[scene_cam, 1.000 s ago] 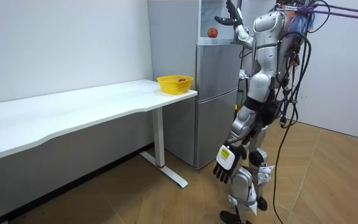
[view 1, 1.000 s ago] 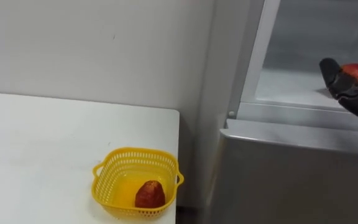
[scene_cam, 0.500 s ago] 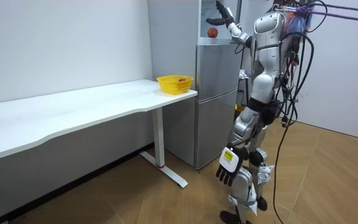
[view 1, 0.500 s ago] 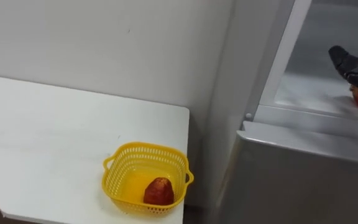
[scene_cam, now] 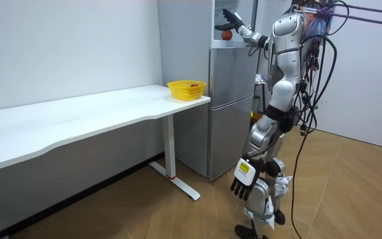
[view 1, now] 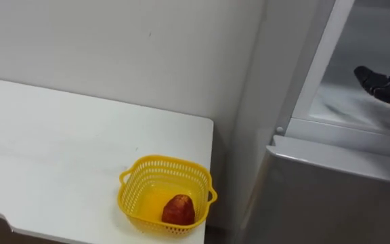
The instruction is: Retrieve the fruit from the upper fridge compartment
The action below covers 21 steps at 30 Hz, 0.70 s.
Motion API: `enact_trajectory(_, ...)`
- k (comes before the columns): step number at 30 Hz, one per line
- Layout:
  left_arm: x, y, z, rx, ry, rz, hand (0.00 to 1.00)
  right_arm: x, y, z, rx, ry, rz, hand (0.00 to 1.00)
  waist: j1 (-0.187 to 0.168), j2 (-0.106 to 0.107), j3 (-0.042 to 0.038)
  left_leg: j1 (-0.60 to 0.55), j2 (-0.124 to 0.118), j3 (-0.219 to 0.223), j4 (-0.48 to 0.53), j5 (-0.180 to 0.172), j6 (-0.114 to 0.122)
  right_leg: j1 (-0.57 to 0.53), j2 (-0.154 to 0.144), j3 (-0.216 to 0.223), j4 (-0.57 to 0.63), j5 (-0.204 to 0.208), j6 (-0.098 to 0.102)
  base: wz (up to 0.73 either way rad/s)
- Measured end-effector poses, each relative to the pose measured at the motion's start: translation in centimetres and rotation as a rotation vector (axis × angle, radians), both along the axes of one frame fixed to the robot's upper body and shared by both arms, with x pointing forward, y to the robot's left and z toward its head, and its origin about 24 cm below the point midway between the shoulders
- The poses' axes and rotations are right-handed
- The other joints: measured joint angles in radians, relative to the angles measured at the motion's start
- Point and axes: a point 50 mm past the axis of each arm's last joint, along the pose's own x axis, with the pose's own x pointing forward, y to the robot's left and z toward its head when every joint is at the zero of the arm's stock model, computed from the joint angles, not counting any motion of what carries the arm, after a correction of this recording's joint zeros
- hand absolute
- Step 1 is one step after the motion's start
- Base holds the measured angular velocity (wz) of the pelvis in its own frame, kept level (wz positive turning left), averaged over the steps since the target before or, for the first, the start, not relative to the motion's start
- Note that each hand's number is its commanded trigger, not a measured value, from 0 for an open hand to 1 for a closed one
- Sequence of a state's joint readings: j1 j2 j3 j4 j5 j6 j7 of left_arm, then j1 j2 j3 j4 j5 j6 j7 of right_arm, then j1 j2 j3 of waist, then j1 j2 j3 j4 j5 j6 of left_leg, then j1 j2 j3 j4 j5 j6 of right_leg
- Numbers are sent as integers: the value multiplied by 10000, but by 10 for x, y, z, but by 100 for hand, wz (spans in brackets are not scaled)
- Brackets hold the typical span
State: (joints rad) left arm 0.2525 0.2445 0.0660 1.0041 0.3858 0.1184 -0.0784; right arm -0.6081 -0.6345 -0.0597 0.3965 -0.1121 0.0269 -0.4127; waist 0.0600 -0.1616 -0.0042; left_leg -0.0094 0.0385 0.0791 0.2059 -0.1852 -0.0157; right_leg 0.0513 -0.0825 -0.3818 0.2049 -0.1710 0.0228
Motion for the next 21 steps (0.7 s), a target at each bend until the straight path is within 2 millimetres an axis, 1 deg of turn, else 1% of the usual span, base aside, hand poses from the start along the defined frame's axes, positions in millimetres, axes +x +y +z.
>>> enact_trajectory(2,0,1,1,55,34,11,0,1,-2,-5,35,269,-47,0,-2,-42,-6,14,0,-1,10,0,0,4,-3,-32,1,0,0,0)
enact_trajectory(7,0,2,1,62,60,4,0,3,-12,-20,311,1141,-311,0,20,-137,17,-1,2,-3,68,0,0,4,-7,-59,1,0,0,0)
enact_trajectory(9,-1,2,1,77,122,30,0,4,-15,-24,398,1370,-363,0,3,-147,10,-5,3,-2,73,0,0,4,-8,-74,1,0,0,0)
enact_trajectory(14,-1,3,1,-2,168,26,0,4,-15,-27,446,1740,-277,0,-25,-85,36,-56,9,5,153,-3,-2,-13,-6,-87,2,0,-1,0)
enact_trajectory(17,-2,3,1,-1,195,37,0,5,-15,-27,430,1824,-191,0,-29,-40,9,-56,9,9,171,-3,-2,-12,-7,-86,6,2,-3,0)
enact_trajectory(19,-2,4,1,25,225,86,0,4,-17,-29,434,1935,-239,0,-32,-5,-37,-50,8,5,179,-3,-2,-6,-9,-82,7,3,-4,0)
enact_trajectory(21,-2,5,2,69,202,158,0,4,-21,-31,445,2125,-315,0,-8,16,-61,-27,8,3,181,-3,-2,9,-10,-80,14,2,-4,0)
